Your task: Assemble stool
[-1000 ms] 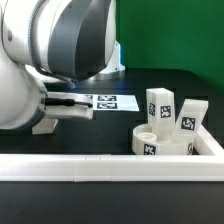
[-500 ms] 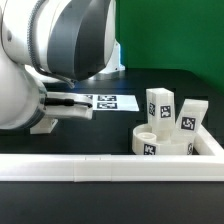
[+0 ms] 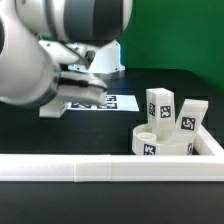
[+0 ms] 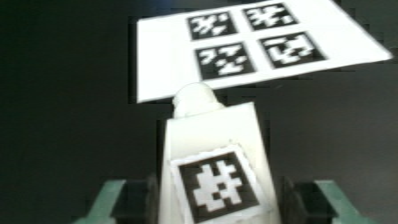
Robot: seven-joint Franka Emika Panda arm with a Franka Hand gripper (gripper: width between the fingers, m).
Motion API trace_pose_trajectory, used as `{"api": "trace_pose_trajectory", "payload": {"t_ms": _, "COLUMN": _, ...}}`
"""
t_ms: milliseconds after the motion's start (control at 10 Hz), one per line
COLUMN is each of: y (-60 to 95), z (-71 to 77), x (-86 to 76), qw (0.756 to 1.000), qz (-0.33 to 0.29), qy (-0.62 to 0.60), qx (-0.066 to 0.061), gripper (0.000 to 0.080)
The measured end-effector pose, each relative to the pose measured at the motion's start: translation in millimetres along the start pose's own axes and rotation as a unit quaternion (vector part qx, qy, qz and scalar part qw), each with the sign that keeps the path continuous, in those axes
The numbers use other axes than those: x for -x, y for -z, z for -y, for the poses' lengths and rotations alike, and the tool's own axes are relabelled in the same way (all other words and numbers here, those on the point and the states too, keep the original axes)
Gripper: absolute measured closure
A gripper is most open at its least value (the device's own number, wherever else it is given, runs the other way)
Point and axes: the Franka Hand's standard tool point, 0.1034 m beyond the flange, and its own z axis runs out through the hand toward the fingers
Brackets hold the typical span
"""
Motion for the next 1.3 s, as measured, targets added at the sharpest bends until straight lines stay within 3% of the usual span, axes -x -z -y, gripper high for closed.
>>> {"api": "trace_pose_trajectory", "payload": {"t_ms": 100, "y": 7.1, "z": 11.1, "x": 13.3, "qw": 1.000, "qz": 0.003, "qy": -0.019, "qx": -0.008, "gripper": 0.0478}}
{"api": "trace_pose_trajectory", "payload": {"t_ms": 200, "y": 12.9, "z": 18.0, "x": 17.4, "qw": 1.000, "qz": -0.006, "qy": -0.021, "qx": -0.008, "gripper": 0.0478}}
{"api": "trace_pose_trajectory", "payload": {"t_ms": 500, "y": 15.8, "z": 16.2, "x": 10.7, "qw": 0.999, "qz": -0.028, "qy": -0.020, "qx": -0.007, "gripper": 0.0478}}
{"api": "trace_pose_trajectory", "payload": {"t_ms": 600, "y": 29.1, "z": 18.5, "x": -5.3, "qw": 0.995, "qz": -0.095, "qy": -0.013, "qx": -0.006, "gripper": 0.0478}}
{"api": "trace_pose_trajectory", "payload": {"t_ms": 700, "y": 32.5, "z": 18.7, "x": -7.1, "qw": 0.988, "qz": -0.151, "qy": -0.010, "qx": -0.014, "gripper": 0.0478}}
{"api": "trace_pose_trajectory", "payload": {"t_ms": 800, "y": 27.7, "z": 24.1, "x": 7.7, "qw": 0.986, "qz": -0.158, "qy": -0.030, "qx": -0.032, "gripper": 0.0478}}
{"api": "trace_pose_trajectory", "payload": {"t_ms": 900, "y": 37.0, "z": 34.0, "x": 8.4, "qw": 0.976, "qz": -0.209, "qy": -0.037, "qx": -0.050, "gripper": 0.0478}}
{"api": "trace_pose_trajectory", "payload": {"t_ms": 1100, "y": 39.6, "z": 48.4, "x": 25.8, "qw": 0.961, "qz": -0.268, "qy": -0.040, "qx": -0.057, "gripper": 0.0478}}
{"api": "trace_pose_trajectory", "payload": {"t_ms": 1300, "y": 46.9, "z": 51.7, "x": 17.2, "qw": 0.936, "qz": -0.344, "qy": -0.037, "qx": -0.061, "gripper": 0.0478}}
